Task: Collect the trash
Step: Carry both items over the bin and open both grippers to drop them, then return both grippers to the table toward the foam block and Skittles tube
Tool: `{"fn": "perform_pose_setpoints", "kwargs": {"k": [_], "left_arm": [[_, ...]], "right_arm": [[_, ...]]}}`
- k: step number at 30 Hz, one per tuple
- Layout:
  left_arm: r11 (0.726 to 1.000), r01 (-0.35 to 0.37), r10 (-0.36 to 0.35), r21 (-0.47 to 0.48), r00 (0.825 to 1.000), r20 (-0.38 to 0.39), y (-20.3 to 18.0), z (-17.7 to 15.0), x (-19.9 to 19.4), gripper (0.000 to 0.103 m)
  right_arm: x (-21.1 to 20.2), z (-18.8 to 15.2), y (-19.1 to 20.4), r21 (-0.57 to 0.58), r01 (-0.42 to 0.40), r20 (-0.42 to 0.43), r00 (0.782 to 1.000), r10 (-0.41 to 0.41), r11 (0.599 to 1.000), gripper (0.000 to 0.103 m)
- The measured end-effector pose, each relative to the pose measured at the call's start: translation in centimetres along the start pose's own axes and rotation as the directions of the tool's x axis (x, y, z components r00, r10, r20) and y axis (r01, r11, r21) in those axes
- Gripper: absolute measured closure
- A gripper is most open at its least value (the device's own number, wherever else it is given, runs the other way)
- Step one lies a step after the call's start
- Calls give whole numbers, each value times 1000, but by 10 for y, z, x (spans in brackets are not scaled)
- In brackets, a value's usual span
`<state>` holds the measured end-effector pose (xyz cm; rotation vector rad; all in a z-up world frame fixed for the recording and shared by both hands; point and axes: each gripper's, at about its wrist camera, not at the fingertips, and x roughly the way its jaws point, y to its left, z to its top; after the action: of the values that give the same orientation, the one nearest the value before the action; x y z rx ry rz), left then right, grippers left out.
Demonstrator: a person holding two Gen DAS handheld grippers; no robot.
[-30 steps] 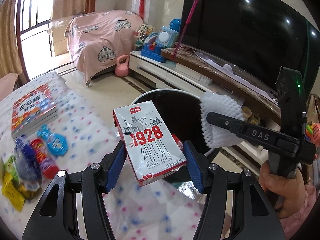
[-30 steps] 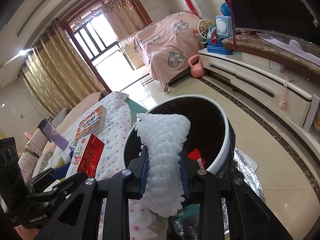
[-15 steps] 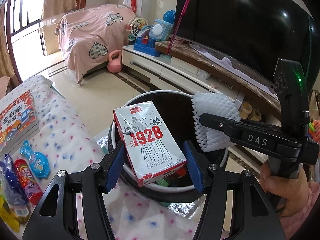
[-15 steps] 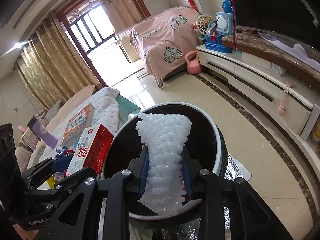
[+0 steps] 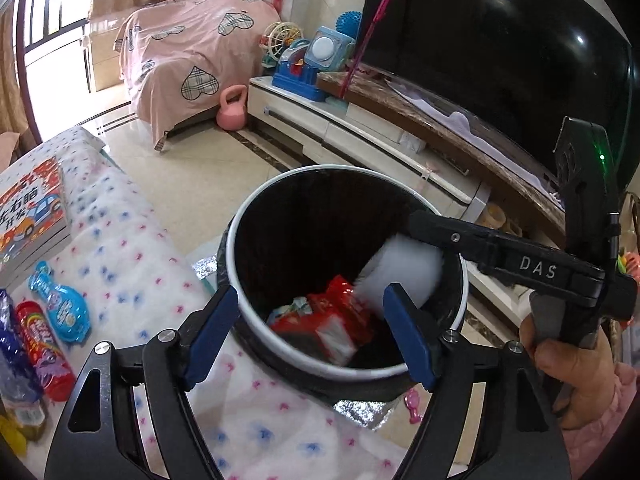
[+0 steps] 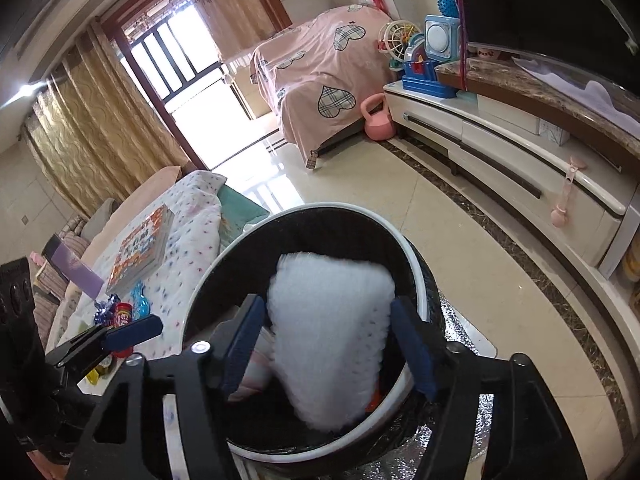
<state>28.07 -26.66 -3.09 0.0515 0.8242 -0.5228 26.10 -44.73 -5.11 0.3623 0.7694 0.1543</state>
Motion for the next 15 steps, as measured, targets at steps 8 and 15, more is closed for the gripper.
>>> {"fn": "perform_pose_setpoints", "kwargs": {"k": [8, 15], "left_arm": [[998, -29, 30, -61, 999, 12, 23, -34, -34, 24], [986, -75, 80, -149, 996, 26, 59, -69, -72, 24]], "right_arm": [[-16, -12, 10, 23, -22, 34, 999, 21, 999, 16], [-27, -36, 41, 28, -77, 51, 996, 76, 997, 11]]}}
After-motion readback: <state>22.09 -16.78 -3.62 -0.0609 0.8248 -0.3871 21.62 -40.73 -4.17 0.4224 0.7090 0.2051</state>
